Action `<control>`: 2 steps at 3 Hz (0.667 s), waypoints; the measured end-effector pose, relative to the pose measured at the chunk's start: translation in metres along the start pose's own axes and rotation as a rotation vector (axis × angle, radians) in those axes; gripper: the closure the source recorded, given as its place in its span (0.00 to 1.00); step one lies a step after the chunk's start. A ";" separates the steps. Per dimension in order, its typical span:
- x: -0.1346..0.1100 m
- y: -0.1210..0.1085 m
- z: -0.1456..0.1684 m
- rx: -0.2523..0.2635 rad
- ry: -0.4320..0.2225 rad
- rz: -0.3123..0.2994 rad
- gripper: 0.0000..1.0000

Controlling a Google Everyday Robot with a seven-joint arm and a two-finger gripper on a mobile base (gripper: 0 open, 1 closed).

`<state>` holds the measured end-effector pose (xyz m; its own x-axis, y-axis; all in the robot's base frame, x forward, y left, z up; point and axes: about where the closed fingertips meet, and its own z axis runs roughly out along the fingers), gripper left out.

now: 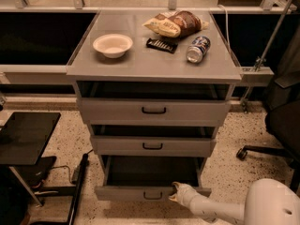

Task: Open bottom drawer

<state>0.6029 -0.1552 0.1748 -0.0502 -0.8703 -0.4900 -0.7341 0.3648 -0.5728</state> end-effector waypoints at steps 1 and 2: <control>0.003 0.015 -0.006 -0.005 0.009 0.026 1.00; 0.001 0.013 -0.009 -0.005 0.009 0.026 1.00</control>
Offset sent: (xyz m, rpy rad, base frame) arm -0.5690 0.0024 -0.1780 -0.1779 -0.1206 -0.4573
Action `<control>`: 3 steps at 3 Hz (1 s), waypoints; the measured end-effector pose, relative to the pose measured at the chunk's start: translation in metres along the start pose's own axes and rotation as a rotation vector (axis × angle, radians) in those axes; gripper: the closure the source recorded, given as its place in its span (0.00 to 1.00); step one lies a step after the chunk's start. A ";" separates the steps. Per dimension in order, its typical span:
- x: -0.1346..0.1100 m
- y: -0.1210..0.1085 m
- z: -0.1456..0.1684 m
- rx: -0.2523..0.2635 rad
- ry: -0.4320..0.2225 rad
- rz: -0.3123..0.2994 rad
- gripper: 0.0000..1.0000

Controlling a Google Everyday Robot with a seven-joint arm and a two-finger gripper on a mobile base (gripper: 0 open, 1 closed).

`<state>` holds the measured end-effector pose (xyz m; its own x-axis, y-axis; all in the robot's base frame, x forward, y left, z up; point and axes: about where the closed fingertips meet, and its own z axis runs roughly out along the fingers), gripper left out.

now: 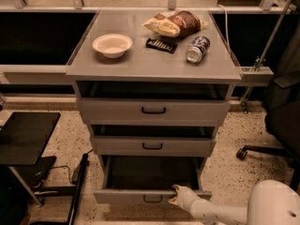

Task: Open bottom drawer

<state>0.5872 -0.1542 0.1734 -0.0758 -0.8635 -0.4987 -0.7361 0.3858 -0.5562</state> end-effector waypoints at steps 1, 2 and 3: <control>0.004 0.017 -0.008 0.013 0.012 0.005 1.00; 0.001 0.014 -0.013 0.013 0.012 0.005 1.00; -0.001 0.025 -0.018 0.010 0.013 0.025 1.00</control>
Offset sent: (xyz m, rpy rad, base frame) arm -0.5758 0.0015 -0.1818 -0.1802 -0.1225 -0.4869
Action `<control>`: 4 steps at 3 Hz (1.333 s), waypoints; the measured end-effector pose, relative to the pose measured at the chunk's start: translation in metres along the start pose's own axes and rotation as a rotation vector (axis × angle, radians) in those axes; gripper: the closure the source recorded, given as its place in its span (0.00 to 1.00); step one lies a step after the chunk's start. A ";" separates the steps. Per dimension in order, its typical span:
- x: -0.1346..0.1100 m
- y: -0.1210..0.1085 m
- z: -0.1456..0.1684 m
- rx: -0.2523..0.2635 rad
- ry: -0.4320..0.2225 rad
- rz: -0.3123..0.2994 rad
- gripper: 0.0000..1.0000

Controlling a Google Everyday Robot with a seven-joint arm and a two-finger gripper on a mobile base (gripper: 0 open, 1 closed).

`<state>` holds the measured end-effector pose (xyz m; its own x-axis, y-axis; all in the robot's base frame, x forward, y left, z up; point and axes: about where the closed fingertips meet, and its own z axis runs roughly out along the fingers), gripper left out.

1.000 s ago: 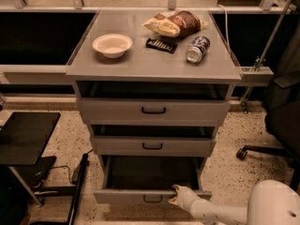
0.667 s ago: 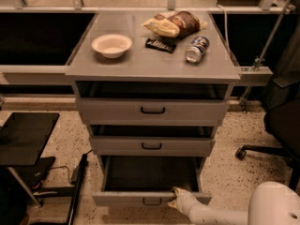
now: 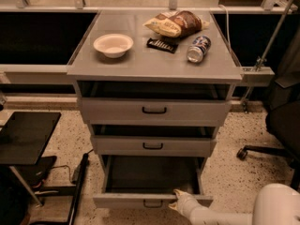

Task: Open bottom drawer

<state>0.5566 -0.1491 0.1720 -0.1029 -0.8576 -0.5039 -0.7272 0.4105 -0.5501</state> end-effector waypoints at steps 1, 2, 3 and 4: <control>-0.001 -0.002 -0.002 0.000 0.000 0.000 1.00; 0.002 0.009 -0.008 0.009 0.009 0.004 1.00; 0.000 0.007 -0.011 0.009 0.009 0.004 1.00; 0.005 0.025 -0.020 0.023 0.022 0.010 1.00</control>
Offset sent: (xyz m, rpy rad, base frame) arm -0.5497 -0.0026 -0.1788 -0.2000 -0.1188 -0.4730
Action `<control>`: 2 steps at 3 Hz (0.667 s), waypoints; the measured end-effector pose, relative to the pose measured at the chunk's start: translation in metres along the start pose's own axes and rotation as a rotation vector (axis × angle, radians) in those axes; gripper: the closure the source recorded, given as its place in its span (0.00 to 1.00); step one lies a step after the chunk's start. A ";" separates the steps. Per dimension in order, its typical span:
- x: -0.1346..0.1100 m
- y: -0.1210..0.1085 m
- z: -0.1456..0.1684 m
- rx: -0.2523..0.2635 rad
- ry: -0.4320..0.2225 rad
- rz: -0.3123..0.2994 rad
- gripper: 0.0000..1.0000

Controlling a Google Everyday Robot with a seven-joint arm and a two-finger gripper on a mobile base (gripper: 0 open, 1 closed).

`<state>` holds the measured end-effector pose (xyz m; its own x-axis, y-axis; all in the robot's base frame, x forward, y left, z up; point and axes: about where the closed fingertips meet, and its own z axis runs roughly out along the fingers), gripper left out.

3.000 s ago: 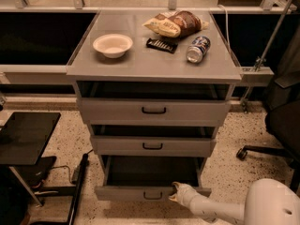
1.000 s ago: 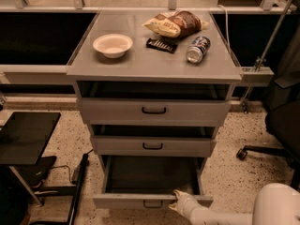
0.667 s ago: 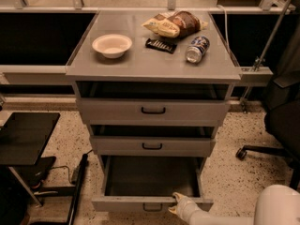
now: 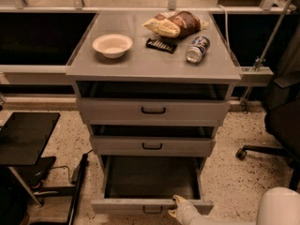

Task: Open bottom drawer

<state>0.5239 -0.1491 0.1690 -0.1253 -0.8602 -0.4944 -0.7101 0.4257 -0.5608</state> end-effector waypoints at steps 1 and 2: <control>-0.003 -0.004 -0.004 0.000 0.000 0.000 1.00; 0.000 0.008 -0.011 0.009 0.009 0.004 1.00</control>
Offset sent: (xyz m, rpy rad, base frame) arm -0.5165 -0.0040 -0.1824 -0.1726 -0.1118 -0.4508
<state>0.5105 -0.1492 0.1721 -0.1345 -0.8609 -0.4907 -0.7030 0.4319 -0.5651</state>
